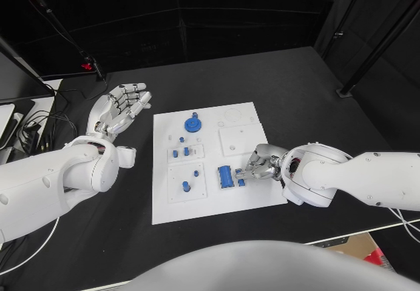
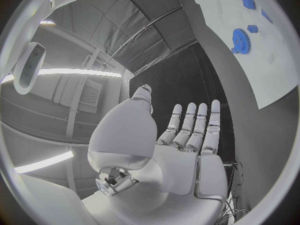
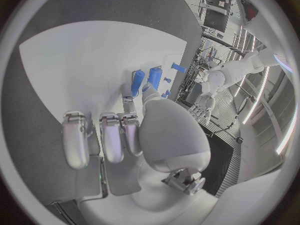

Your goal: Assemble the parts on the task board

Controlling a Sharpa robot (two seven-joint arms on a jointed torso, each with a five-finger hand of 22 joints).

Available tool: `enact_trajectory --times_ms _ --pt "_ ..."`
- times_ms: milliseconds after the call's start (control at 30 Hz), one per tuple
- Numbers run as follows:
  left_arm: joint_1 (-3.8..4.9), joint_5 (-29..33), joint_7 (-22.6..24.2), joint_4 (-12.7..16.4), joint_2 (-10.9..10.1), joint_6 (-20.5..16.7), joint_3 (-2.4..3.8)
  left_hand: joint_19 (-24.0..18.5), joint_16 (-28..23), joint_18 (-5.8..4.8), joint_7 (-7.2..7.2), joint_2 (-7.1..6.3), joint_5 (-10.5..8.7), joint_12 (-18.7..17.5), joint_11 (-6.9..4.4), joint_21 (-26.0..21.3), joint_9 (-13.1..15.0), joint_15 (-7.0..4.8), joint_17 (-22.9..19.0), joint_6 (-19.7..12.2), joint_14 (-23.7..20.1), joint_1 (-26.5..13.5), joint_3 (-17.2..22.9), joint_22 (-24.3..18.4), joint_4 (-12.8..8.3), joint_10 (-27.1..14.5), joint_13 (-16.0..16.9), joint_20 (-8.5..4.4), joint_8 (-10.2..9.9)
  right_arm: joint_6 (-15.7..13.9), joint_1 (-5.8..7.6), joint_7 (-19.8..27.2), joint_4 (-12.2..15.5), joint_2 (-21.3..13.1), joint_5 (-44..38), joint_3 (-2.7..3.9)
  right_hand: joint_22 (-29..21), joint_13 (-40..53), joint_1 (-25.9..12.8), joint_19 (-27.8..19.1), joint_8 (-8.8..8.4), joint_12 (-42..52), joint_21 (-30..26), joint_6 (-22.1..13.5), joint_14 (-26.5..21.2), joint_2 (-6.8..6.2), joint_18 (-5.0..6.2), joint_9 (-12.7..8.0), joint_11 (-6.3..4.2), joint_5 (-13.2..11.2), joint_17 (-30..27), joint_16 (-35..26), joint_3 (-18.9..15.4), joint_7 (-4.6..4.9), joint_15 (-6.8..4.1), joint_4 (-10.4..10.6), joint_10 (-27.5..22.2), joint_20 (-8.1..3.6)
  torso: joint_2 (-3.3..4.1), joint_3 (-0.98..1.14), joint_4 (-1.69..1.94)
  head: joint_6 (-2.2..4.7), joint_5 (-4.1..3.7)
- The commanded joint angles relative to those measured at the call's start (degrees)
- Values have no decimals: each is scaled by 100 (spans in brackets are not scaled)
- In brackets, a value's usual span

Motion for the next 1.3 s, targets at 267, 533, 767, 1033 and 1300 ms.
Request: enact_trajectory --times_ms 267,533,767,1033,1300 --pt "8 0 390 -2 8 57 5 -5 30 -50 870 73 41 34 -8 19 -8 9 -11 -38 30 9 -43 -8 -3 -47 -9 18 41 47 1 29 10 14 -20 -2 1510 1506 -187 606 -62 15 19 51 595 35 -86 -10 -14 -20 1506 31 -180 -3 -10 0 617 -32 -1 0 1 0 3" --pt "8 0 382 -7 11 57 5 -5 30 -50 870 73 41 34 -8 19 -8 9 -11 -38 30 9 -43 -8 -3 -47 -9 18 41 85 1 42 46 -91 -61 -3 1510 1506 -257 606 -4 15 19 123 595 -16 -86 27 -37 -143 1506 31 -357 -33 -23 -4 617 -38 0 3 3 0 5" --pt "8 0 374 -18 15 59 5 -5 30 -50 870 73 41 34 -8 19 -8 9 -11 -38 30 9 -43 -8 -3 -47 -9 18 41 353 -1 92 98 -231 -77 -4 1510 1506 -496 606 352 15 19 398 595 -439 -86 232 -168 -207 1506 31 -722 -183 -119 20 617 -117 1 -2 -7 0 2" --pt "7 0 366 -30 27 65 5 -6 35 -50 870 78 46 39 -8 19 -11 9 -17 -41 31 13 -44 -9 -3 -47 -12 18 45 721 -3 31 70 -236 -83 -5 1510 1506 -311 606 629 15 19 485 595 -552 -86 447 -279 -207 1506 31 -672 -298 -232 17 617 -230 2 6 1 0 -15" --pt "7 0 366 -28 23 65 5 -7 39 -50 870 82 49 41 -8 20 -13 8 -19 -42 34 15 -44 -9 -4 -48 -13 18 47 726 -5 -16 19 -190 -125 -5 1510 1506 -159 606 783 15 19 391 595 -324 -86 606 -306 -209 1506 31 -605 -322 -265 -2 617 -276 1 5 3 0 -11"
